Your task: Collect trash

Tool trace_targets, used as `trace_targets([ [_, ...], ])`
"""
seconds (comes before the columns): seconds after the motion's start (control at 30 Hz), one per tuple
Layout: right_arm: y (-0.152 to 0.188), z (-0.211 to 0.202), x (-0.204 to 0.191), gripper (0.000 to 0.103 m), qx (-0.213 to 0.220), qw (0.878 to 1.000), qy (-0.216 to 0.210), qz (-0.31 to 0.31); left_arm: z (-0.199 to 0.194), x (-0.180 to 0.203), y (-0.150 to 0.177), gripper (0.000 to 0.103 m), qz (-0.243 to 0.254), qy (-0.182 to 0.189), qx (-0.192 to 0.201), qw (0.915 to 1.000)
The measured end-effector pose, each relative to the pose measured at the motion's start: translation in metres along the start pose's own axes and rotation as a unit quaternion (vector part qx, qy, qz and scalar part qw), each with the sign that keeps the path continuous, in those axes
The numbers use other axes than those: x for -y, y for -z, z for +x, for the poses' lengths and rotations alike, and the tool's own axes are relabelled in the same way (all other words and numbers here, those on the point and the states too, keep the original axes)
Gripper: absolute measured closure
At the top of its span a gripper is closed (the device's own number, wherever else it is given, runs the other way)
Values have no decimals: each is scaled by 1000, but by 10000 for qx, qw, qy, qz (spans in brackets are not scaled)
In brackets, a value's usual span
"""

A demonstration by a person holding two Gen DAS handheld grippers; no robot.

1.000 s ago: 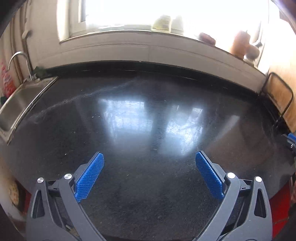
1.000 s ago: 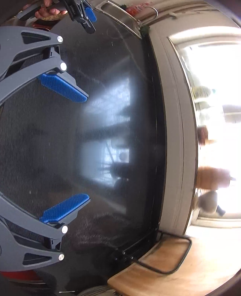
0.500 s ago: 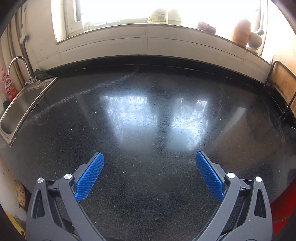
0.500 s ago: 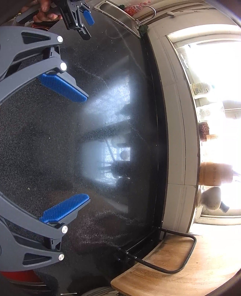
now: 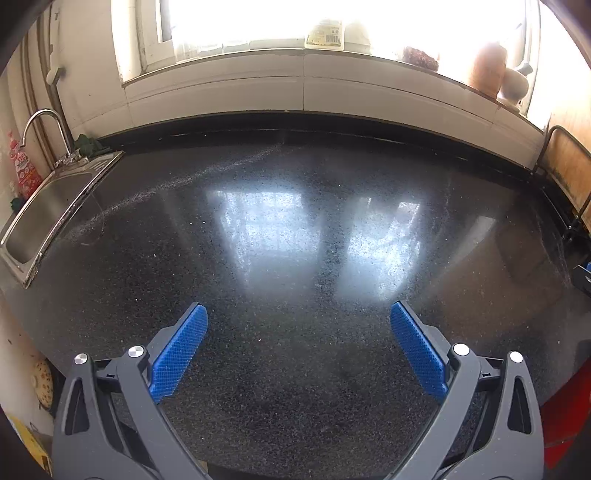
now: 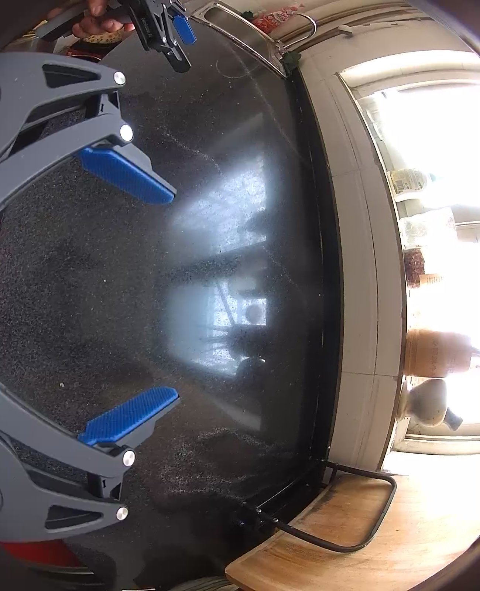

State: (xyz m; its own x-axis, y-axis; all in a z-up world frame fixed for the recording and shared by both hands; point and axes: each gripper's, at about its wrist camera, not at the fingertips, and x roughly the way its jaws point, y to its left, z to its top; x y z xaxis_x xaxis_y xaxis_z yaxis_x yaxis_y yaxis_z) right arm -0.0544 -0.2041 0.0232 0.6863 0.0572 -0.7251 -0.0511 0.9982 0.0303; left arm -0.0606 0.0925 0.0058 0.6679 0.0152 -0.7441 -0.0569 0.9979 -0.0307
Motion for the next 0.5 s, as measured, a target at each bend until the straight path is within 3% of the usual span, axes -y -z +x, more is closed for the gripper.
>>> trace_targets([
  [0.5,1,1,4,7,-35,10000,35,-14,2,-1,5,7,-41,26,-89,9999],
])
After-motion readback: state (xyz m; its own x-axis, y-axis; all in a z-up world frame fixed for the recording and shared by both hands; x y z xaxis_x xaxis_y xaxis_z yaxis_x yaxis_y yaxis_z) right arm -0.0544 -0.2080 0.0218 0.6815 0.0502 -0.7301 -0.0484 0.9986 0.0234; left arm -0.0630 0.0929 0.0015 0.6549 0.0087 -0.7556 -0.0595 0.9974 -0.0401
